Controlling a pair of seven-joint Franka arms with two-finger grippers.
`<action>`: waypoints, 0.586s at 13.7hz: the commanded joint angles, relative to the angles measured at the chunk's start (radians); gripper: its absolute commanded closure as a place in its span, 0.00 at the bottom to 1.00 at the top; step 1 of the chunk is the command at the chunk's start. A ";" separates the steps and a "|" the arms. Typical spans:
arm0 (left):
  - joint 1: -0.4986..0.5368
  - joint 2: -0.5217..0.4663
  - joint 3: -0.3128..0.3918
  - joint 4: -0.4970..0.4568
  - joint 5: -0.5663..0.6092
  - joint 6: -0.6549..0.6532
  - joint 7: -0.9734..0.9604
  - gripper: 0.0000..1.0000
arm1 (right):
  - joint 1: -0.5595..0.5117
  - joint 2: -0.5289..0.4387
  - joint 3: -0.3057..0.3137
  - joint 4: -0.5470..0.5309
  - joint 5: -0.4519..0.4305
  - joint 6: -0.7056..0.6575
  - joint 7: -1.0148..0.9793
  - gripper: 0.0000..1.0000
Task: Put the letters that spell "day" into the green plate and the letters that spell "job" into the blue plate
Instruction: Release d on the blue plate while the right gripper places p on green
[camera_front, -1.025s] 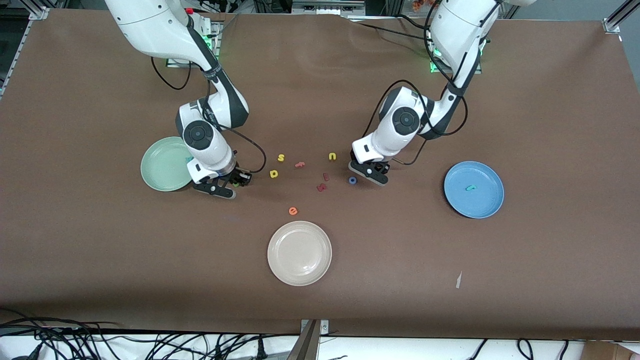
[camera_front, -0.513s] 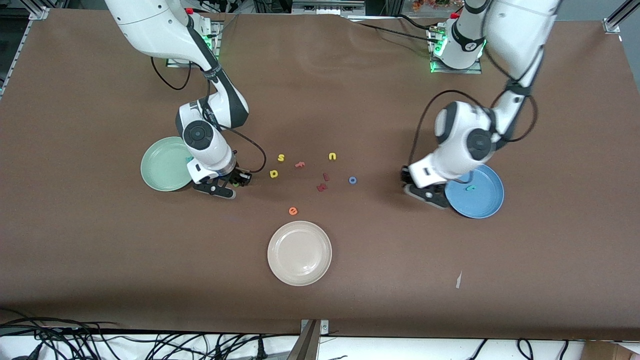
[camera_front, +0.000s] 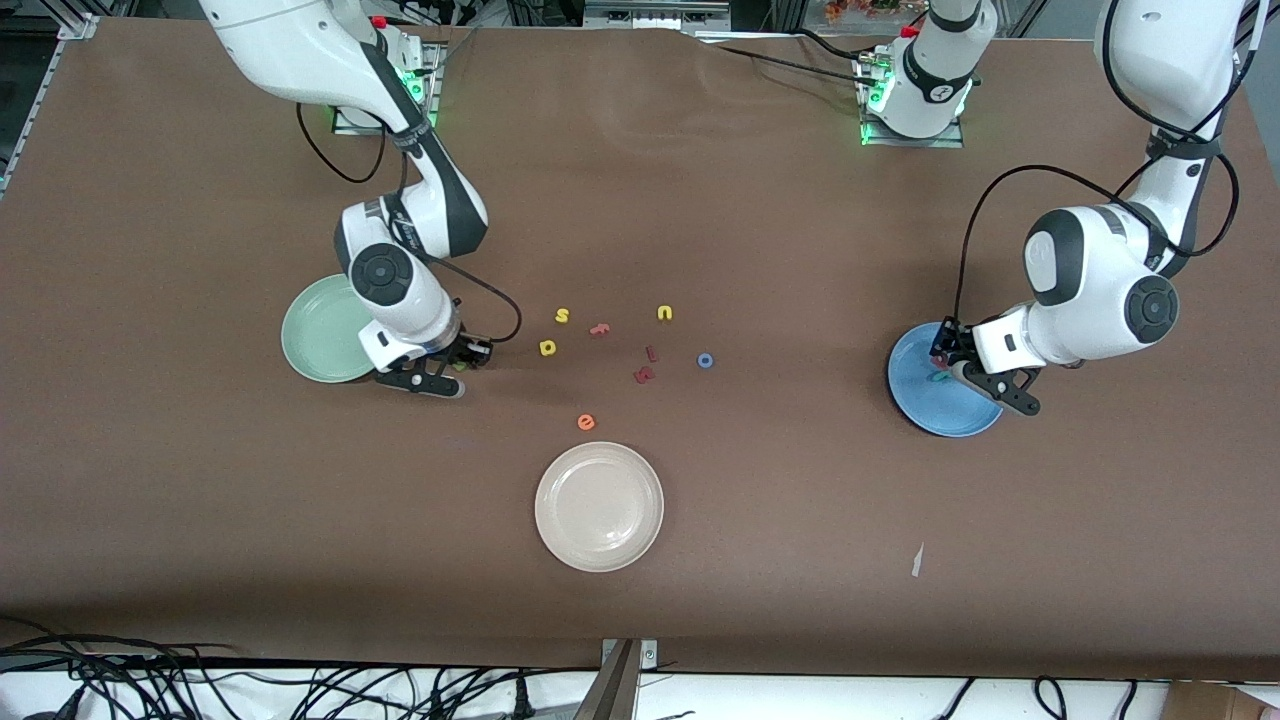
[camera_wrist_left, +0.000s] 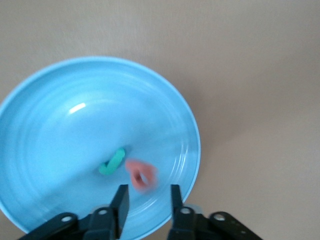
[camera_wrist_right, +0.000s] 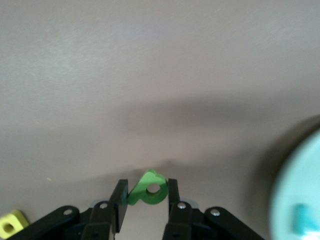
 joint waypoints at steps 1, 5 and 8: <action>-0.028 -0.015 -0.007 -0.004 0.012 -0.003 -0.007 0.13 | -0.012 -0.091 -0.081 -0.021 0.018 -0.142 -0.248 0.79; -0.137 0.030 -0.062 0.067 -0.170 0.021 -0.152 0.18 | -0.013 -0.218 -0.230 -0.145 0.018 -0.207 -0.539 0.79; -0.284 0.093 -0.067 0.114 -0.220 0.160 -0.323 0.18 | -0.013 -0.251 -0.324 -0.270 0.020 -0.140 -0.675 0.79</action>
